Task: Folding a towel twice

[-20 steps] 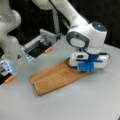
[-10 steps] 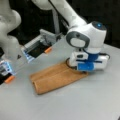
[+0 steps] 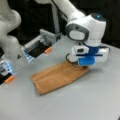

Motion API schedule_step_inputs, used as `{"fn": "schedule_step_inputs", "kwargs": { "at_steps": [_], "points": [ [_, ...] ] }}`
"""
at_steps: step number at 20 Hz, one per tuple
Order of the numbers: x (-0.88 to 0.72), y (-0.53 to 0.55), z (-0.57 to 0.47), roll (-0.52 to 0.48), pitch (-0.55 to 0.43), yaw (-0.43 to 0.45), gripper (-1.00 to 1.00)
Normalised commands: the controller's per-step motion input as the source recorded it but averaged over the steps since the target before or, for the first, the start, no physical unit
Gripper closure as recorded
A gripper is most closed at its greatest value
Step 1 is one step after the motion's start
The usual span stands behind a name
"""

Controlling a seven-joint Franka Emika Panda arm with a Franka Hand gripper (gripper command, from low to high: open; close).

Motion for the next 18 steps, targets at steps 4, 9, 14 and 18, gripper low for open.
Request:
{"fn": "schedule_step_inputs", "kwargs": {
  "at_steps": [4,9,14,18],
  "points": [
    [-0.41,-0.33,0.32,0.242,0.112,0.248,1.0],
    [-0.32,-0.45,0.2,0.279,0.098,0.176,1.0],
    [-0.24,-0.41,0.05,0.253,0.107,0.167,1.0],
    [-0.26,-0.5,0.05,0.182,0.077,0.18,1.0]
  ]
}}
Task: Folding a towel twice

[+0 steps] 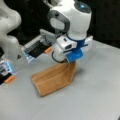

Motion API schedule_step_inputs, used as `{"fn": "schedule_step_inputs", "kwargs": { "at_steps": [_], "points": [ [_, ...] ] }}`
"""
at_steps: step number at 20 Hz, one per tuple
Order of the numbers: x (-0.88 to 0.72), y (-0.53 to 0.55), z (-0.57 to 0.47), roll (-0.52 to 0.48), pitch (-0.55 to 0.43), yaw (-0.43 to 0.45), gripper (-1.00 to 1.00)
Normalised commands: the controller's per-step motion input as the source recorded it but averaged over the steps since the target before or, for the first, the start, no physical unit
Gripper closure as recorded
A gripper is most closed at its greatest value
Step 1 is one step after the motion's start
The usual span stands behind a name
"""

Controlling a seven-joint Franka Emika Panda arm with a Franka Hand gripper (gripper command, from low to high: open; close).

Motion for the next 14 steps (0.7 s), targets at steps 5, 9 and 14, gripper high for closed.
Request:
{"fn": "schedule_step_inputs", "kwargs": {
  "at_steps": [5,9,14],
  "points": [
    [-0.32,-0.54,0.02,0.13,0.023,0.147,1.0],
    [-0.39,-0.59,-0.03,0.079,-0.037,0.14,1.0],
    [-0.41,-0.47,-0.16,0.003,-0.151,0.119,1.0]
  ]
}}
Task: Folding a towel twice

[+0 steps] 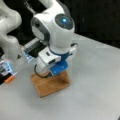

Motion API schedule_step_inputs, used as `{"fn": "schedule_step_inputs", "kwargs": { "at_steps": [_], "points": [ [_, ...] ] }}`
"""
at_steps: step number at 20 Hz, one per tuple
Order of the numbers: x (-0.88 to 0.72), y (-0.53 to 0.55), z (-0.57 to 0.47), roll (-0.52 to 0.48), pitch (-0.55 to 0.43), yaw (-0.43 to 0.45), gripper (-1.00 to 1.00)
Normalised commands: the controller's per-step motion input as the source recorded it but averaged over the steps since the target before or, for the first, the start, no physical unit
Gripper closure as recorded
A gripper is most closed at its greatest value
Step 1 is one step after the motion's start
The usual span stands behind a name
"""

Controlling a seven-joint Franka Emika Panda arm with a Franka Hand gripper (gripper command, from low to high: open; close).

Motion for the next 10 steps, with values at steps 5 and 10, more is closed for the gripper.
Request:
{"fn": "schedule_step_inputs", "kwargs": {
  "at_steps": [5,10],
  "points": [
    [-0.36,-0.33,-0.25,-0.037,-0.243,0.155,1.0],
    [-0.32,-0.26,-0.29,-0.041,-0.279,0.163,1.0]
  ]
}}
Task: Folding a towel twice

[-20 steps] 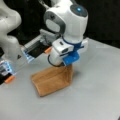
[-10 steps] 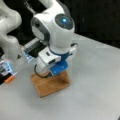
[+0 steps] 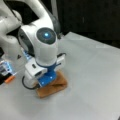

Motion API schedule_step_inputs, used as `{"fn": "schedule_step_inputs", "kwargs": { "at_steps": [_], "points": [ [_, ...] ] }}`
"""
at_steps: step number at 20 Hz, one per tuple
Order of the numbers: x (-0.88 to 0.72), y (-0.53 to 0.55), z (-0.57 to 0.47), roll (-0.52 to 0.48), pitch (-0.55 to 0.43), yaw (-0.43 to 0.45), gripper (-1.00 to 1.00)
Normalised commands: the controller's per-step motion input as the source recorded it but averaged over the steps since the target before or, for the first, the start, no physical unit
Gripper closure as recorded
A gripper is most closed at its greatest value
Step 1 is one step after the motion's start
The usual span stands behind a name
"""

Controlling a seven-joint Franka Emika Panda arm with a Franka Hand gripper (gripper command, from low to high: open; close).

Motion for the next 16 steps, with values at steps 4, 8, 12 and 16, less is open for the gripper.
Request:
{"fn": "schedule_step_inputs", "kwargs": {
  "at_steps": [4,8,12,16],
  "points": [
    [-0.3,-0.31,-0.35,-0.025,-0.289,0.17,1.0],
    [-0.21,-0.23,-0.34,-0.011,-0.265,0.129,1.0],
    [-0.09,-0.07,-0.28,0.017,-0.245,0.062,1.0],
    [-0.05,0.02,-0.21,0.021,-0.199,0.004,-1.0]
  ]
}}
